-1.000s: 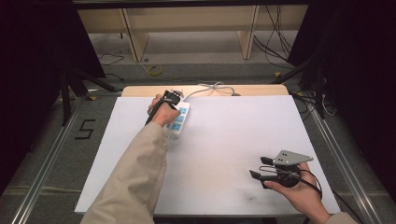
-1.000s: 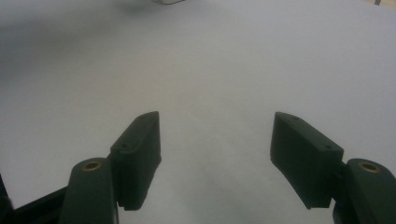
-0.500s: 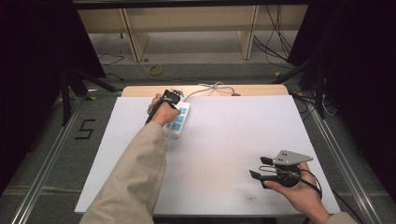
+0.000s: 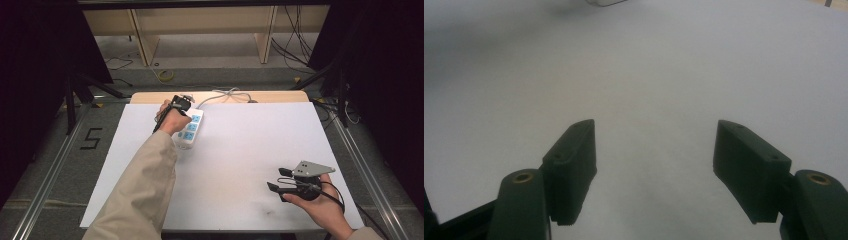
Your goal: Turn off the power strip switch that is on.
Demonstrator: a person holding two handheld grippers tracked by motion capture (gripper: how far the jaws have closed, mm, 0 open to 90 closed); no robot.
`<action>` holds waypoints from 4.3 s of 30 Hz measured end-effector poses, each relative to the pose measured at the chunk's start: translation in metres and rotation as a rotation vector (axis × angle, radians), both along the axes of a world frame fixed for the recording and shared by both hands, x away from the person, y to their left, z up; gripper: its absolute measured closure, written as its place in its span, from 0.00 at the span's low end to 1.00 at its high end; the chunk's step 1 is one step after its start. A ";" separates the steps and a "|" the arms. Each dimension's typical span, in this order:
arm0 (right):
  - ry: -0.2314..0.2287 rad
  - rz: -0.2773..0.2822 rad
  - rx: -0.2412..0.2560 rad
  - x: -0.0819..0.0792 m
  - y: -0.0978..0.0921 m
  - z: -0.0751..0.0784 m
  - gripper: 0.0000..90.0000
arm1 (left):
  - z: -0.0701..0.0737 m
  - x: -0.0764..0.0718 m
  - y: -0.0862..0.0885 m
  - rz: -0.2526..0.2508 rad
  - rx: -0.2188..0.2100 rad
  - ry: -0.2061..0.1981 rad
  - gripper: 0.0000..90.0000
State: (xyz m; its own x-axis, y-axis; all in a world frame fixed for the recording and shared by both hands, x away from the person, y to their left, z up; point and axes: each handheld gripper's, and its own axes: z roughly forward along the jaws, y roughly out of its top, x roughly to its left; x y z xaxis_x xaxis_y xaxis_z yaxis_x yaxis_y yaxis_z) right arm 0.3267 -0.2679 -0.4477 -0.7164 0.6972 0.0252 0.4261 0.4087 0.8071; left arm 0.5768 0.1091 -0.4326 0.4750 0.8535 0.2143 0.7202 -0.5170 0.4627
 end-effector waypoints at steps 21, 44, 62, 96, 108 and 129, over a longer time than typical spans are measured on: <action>0.001 0.001 -0.004 0.001 0.000 0.000 0.38 | 0.012 -0.009 0.008 -0.012 -0.026 -0.016 1.00; 0.002 -0.001 -0.008 0.001 0.001 0.000 0.38 | 0.016 -0.024 0.024 -0.010 -0.075 -0.032 1.00; 0.001 -0.002 -0.006 0.001 0.002 -0.001 0.38 | 0.022 -0.039 0.034 -0.026 -0.110 -0.054 1.00; 0.002 -0.003 -0.006 0.000 0.002 0.000 0.38 | 0.028 -0.073 0.044 -0.079 -0.130 -0.058 1.00; 0.000 -0.002 -0.007 0.000 0.002 0.000 0.38 | 0.030 -0.089 0.044 -0.111 -0.142 -0.073 1.00; 0.002 -0.003 -0.004 0.001 0.002 -0.001 0.38 | 0.026 -0.130 0.042 -0.181 -0.171 -0.099 1.00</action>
State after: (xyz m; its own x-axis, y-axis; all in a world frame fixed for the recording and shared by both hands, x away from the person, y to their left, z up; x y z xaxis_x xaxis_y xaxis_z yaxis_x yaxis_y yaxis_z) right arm 0.3272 -0.2660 -0.4483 -0.7141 0.6997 0.0239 0.4289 0.4102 0.8049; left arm 0.4469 0.1508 -0.4062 0.6074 0.7840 0.1278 0.5696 -0.5420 0.6179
